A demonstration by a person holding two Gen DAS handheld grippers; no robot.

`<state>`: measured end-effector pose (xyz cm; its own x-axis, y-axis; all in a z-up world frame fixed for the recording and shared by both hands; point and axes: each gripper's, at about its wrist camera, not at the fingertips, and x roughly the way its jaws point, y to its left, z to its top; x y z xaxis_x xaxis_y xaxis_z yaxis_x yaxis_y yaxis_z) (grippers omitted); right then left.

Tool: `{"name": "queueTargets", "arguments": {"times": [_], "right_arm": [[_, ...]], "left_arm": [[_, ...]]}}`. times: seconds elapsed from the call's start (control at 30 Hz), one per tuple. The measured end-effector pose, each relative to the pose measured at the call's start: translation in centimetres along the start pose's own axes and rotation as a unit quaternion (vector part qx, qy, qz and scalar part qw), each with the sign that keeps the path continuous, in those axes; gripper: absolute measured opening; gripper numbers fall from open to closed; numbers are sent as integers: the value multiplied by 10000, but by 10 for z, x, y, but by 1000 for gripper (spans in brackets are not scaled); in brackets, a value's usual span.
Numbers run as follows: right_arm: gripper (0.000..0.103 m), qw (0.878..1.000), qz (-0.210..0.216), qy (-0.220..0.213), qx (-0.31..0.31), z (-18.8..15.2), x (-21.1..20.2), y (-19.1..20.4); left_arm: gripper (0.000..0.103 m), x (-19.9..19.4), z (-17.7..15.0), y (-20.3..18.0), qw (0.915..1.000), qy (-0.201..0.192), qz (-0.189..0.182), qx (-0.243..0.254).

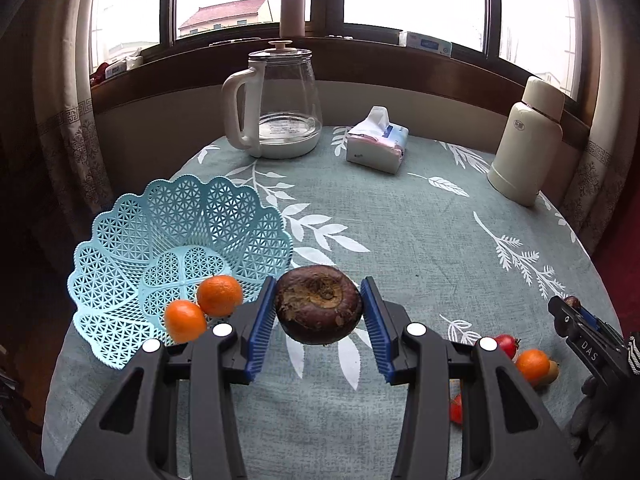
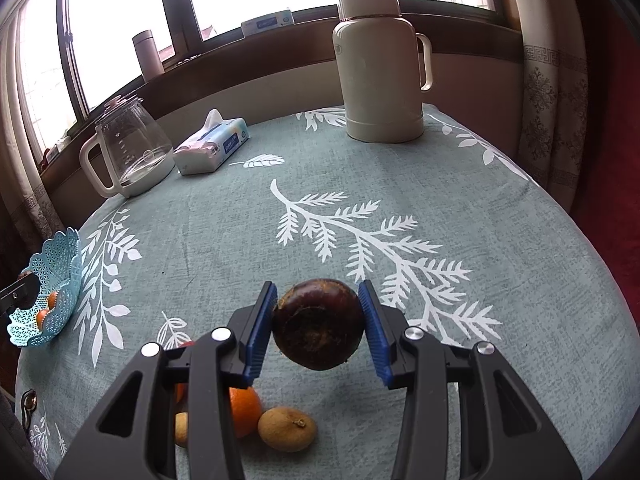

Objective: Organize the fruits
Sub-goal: 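Carry the brown fruit into the basket and open the left gripper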

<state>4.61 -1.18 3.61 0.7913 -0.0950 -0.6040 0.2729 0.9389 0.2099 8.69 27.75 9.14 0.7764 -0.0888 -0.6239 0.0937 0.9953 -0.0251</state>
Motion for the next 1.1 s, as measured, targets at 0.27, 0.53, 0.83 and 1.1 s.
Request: {"name": "queueTargets", "arguments": {"times": [0.27,0.53,0.83,1.1], "right_arm": [[43,9999,-116,-20,-79,-1,-4,6],[43,9999,-59,-99,-22,3,-17,14],[43,9995,237,-149,-130,5,-31,44],[43,9979,530,-168,-322,2,-40,77]], "left_arm": [[44,-12,-4,34,9996,-94,94,-242],[44,-15,-4,64,9986,-138,182,-474],[44,-9,-5,88,9977,-114,218,-638],[44,-1,-3,119,9953,-46,350,-901]]}}
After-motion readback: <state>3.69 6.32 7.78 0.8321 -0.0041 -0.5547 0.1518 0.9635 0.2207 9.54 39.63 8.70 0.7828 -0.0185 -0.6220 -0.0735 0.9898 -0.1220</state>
